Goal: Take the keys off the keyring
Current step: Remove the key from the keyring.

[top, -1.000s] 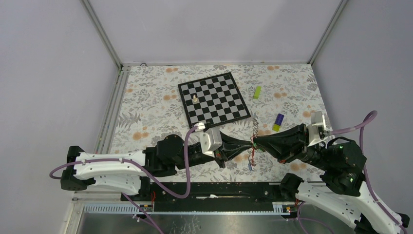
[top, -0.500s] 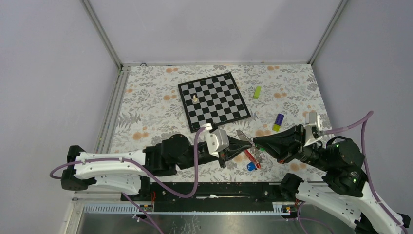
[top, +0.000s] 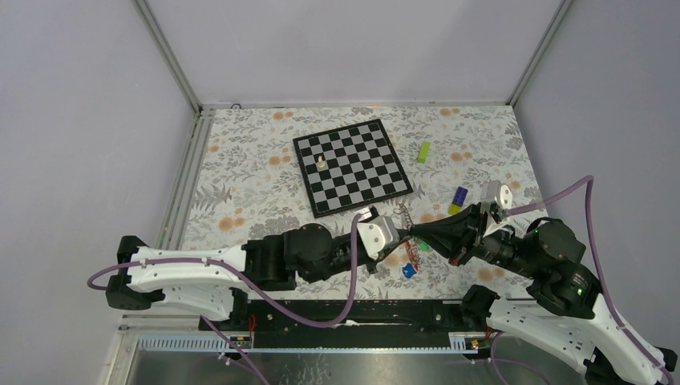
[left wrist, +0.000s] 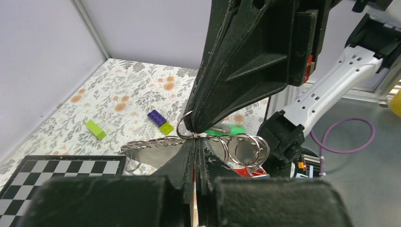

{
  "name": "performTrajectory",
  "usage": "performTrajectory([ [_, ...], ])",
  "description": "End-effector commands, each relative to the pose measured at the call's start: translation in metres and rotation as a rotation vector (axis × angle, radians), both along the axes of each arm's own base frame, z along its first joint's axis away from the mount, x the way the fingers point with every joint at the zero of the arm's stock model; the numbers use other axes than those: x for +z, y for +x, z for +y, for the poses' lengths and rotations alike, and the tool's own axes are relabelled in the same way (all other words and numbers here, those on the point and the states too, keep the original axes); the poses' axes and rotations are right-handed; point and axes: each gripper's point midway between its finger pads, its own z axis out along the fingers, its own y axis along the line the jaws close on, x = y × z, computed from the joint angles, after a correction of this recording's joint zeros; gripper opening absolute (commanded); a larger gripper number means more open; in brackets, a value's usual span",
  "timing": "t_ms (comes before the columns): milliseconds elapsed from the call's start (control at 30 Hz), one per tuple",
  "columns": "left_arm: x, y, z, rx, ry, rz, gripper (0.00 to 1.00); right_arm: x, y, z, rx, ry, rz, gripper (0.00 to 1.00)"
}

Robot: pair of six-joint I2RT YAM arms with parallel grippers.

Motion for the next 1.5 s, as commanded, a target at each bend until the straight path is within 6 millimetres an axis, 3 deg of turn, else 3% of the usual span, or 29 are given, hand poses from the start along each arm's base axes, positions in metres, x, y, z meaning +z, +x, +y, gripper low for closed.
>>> performTrajectory([
  [0, 0.024, 0.009, -0.001, 0.066, -0.035, -0.031, 0.0, 0.021, -0.004, -0.001, 0.017, 0.039, -0.033, 0.0],
  [200, 0.026, 0.009, -0.005, 0.068, -0.037, -0.03, 0.02, 0.016, -0.005, 0.003, 0.028, 0.036, -0.011, 0.0],
  [300, 0.025, 0.008, -0.003, 0.064, -0.045, -0.021, 0.2, 0.02, -0.003, -0.001, 0.009, 0.062, -0.019, 0.0],
  [500, 0.028, 0.004, 0.003, 0.05, -0.105, -0.002, 0.37, 0.026, -0.003, -0.005, -0.01, 0.09, -0.027, 0.0],
  [867, 0.025, -0.004, 0.013, 0.002, -0.161, 0.004, 0.37, 0.037, -0.004, -0.014, -0.033, 0.152, -0.045, 0.0],
  [1067, 0.035, -0.014, 0.023, -0.054, -0.225, -0.007, 0.42, 0.039, -0.004, -0.016, -0.041, 0.166, -0.05, 0.0],
  [1467, 0.038, -0.017, 0.022, -0.071, -0.236, -0.015, 0.42, 0.038, -0.004, -0.015, -0.034, 0.171, -0.045, 0.0],
])
